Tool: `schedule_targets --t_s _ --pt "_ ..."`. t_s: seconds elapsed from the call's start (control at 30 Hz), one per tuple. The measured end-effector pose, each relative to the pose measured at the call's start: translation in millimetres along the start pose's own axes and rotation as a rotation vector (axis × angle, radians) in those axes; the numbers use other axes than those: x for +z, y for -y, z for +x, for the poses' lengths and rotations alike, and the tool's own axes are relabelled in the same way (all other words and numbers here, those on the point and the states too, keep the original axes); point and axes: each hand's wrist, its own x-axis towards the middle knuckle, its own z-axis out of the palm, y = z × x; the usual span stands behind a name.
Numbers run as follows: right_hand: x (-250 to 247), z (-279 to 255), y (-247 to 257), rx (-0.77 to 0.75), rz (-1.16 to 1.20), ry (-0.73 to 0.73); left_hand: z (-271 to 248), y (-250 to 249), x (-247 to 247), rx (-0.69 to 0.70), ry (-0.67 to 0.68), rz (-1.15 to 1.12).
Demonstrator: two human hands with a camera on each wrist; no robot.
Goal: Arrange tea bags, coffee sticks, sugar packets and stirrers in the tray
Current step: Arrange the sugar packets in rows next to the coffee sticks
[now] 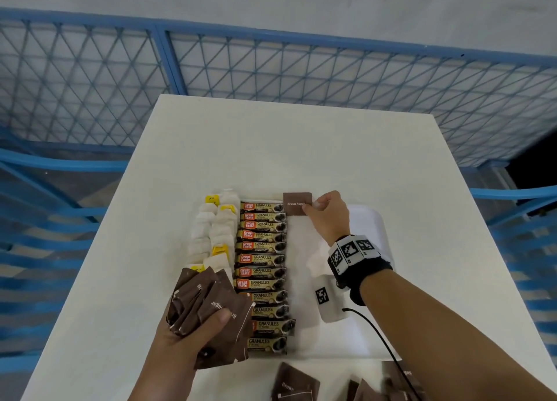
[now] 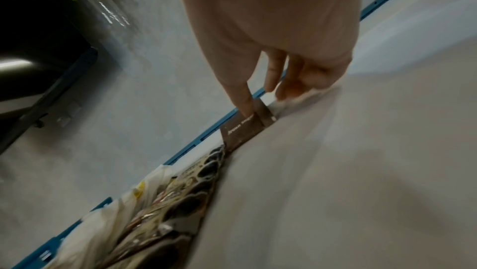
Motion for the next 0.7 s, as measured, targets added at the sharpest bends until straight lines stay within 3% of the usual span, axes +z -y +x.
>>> schedule_targets --t_s 0.13,0.37,0.57,0.7 --pt "-5.6 -22.1 13.1 -0.157 -0.065 -0.040 4.6 -5.2 9.1 -0.044 0.050 -0.038" --pt "-27.6 -93.9 60.8 -0.314 0.128 0.573 19.2 -10.2 23.5 0.004 0.034 0.011" --pt "-34.7 -116.7 64.8 -0.363 0.289 0.854 23.3 -13.6 35.3 -0.013 0.031 -0.018" --pt "-36.7 -115.4 62.4 -0.315 0.353 0.844 23.5 -12.0 37.1 -0.044 0.084 -0.053"
